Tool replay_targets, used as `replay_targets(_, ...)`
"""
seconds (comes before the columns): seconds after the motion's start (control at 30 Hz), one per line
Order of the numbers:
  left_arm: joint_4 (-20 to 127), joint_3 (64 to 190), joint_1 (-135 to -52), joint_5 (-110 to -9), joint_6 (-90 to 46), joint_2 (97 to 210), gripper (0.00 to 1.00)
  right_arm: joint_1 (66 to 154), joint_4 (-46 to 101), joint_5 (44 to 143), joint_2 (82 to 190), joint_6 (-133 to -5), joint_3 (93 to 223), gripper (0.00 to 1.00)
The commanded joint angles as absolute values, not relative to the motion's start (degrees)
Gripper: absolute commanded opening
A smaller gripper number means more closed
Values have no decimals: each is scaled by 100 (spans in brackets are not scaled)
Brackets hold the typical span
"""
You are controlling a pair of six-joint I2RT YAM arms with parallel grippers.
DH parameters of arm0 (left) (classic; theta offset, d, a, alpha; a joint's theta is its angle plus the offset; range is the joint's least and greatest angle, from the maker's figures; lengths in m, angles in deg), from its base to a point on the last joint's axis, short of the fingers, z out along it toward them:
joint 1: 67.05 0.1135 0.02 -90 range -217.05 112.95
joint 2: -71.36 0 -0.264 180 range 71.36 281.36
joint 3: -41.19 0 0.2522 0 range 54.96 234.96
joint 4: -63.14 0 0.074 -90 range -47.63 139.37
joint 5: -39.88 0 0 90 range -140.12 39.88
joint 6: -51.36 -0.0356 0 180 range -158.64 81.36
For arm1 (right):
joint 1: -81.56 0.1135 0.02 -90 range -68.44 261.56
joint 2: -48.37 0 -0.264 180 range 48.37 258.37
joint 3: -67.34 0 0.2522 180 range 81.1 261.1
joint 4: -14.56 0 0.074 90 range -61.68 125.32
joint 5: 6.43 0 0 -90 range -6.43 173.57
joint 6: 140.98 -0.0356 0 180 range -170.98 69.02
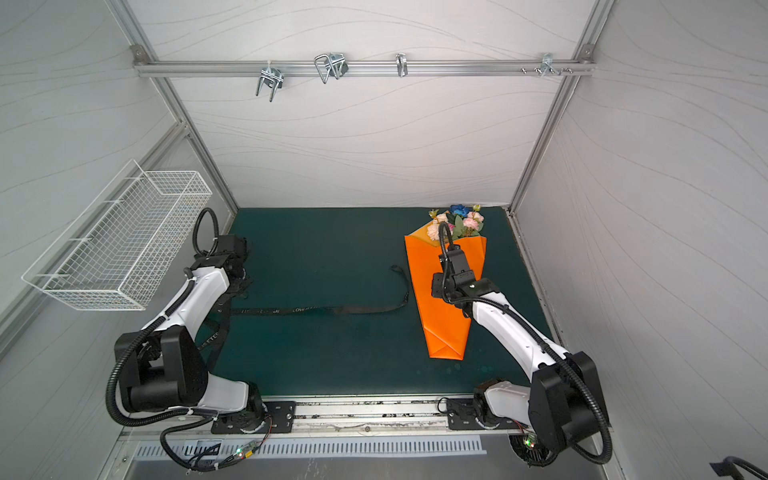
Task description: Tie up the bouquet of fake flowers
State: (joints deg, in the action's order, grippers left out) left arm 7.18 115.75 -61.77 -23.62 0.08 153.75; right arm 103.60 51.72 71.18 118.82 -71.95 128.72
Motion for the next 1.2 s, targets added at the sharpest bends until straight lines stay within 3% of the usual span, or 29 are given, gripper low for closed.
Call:
replay_targets(0.0, 1228, 11674, -6902, -3347, 221, 15296, 73, 10076, 5495, 7353, 11916, -7136, 13021, 42)
replay_targets(0.07, 1556, 11728, -7518, -3795, 267, 15380, 73, 9684, 5627, 7352, 12000, -7224, 13041, 47)
replay_targets(0.17, 2165, 11898, -8477, -4361, 183, 15710, 73, 9056, 5668, 7585, 12093, -7311, 12936, 66)
replay_targets(0.47, 3851, 13265, -10432, -6441, 214, 17653, 67, 7658, 5206, 9046, 12586, -7442, 12892, 98)
replay_targets(0.67, 3594, 14386, -11057, -6636, 118, 18814, 64, 7654, 5352, 9349, 13058, -7272, 13206, 99)
replay_targets(0.93, 3133, 15173, -11161, -6728, 112, 19805, 64, 7931, 5485, 9295, 13548, -7088, 13498, 99)
replay_targets(1.17, 2915, 15115, -11170, -6515, 312, 20026, 48, 8328, 5710, 8938, 14043, -6935, 13864, 99)
